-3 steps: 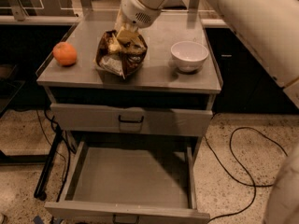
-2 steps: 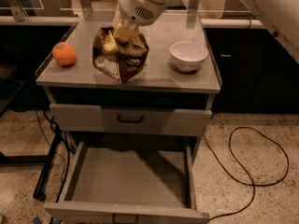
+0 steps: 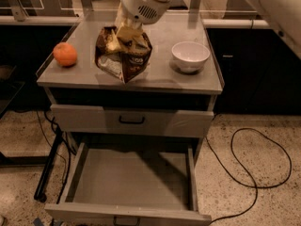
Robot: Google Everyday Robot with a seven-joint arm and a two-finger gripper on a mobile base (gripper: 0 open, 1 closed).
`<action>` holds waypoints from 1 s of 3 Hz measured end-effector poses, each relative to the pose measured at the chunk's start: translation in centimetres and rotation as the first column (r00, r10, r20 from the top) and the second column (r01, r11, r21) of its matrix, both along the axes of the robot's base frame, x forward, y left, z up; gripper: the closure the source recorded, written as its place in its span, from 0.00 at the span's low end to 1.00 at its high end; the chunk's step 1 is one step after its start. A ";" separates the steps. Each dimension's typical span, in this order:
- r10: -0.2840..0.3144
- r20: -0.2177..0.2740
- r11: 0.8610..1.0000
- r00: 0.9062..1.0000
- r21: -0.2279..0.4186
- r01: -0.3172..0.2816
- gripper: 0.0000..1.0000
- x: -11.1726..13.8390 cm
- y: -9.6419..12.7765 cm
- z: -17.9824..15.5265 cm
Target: Place brown chip bag into middle drawer
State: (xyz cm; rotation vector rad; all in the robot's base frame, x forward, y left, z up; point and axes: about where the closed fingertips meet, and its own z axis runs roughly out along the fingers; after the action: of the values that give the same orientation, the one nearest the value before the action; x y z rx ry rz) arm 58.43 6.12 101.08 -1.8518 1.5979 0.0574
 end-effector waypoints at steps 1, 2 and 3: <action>-0.030 -0.022 1.000 0.999 0.004 0.030 1.00 -2.8 -1.0 -0.5; -0.071 -0.074 0.997 0.995 0.014 0.072 1.00 -6.0 -1.6 -2.8; -0.095 -0.162 0.995 0.982 0.019 0.100 1.00 -9.2 -2.1 -6.6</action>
Offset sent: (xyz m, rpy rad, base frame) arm -0.0957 -0.0253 -0.0694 0.0304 0.1608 -0.1279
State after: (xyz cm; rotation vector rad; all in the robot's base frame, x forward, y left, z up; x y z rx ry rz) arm 49.20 4.05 94.43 -1.7836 1.7876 0.1885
